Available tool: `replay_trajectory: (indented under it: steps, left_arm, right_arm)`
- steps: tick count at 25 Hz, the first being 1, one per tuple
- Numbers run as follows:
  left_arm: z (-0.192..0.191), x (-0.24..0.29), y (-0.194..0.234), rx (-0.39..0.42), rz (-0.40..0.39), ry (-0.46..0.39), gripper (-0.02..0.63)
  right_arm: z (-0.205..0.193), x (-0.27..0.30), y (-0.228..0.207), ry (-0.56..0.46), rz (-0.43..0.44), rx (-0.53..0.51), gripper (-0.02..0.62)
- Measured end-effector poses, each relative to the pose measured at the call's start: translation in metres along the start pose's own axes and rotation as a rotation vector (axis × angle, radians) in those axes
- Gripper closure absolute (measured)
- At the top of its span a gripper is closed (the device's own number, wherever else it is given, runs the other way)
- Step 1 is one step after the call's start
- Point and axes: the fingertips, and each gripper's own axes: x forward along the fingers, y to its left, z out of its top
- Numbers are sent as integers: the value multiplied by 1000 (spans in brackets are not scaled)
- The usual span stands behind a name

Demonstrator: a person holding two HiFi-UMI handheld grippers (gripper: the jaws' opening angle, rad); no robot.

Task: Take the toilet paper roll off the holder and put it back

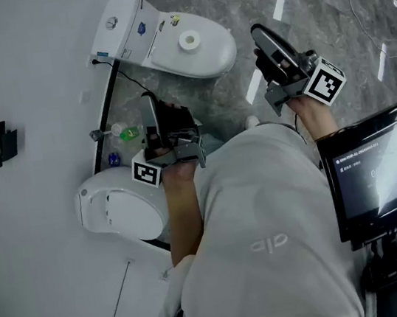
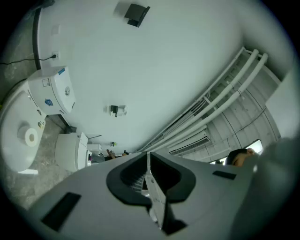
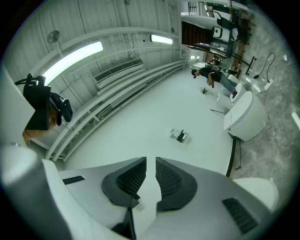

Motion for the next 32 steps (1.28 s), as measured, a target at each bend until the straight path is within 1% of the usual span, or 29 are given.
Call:
replay_trajectory:
  steps: [2,4,5,6,9,10,13,14,16,18,20,21,24,26,28,30,32]
  left_arm:
    - [3,2,-2,0,5,4,598]
    - [16,6,-4,-11,-3,8,598]
    - [30,9,-2,-21,-3,9,598]
    - [50,10,2,-33,4,7,598]
    - [124,22,11,-68,1,-5,598]
    - [142,25,12,-72,-4,-3,598]
    - [161,24,16,-68,1,8,598]
    - [168,22,16,-70,4,6,598]
    - [191,15,17,-80,14,-10,598]
    - [215,3,21,-91,36,-40,598]
    - [232,-11,26,-93,65,-84,598]
    - [239,-18,28,-89,79,-109,598]
    - [260,-31,36,-68,107,-163,598]
    - [269,-39,44,-51,127,-192,598]
    - [270,-48,55,-30,160,-232,598]
    - [269,-59,65,-12,198,-277,598]
    - [270,-69,74,1,231,-316,598]
  right_arm:
    - [0,-1,3,8,-11,-23,552]
    - [-5,6,3,22,-31,-46,551]
    - [-10,16,3,33,-45,-57,536]
    - [-19,31,3,50,-61,-68,534]
    - [-51,91,0,116,-105,-119,534]
    - [-58,105,-4,138,-118,-137,534]
    - [-72,117,-19,218,-167,-186,526]
    - [-78,122,-22,256,-177,-207,508]
    - [-96,144,-26,345,-187,-266,505]
    - [-118,165,-36,456,-220,-336,505]
    - [-141,178,-57,582,-239,-410,499]
    - [-153,183,-69,647,-242,-445,466]
    - [-187,193,-106,806,-258,-535,460]
    - [-209,194,-134,894,-271,-579,460]
    - [-232,190,-167,991,-270,-613,460]
    - [-257,183,-200,1088,-260,-632,419]
    - [-281,177,-229,1170,-258,-641,419]
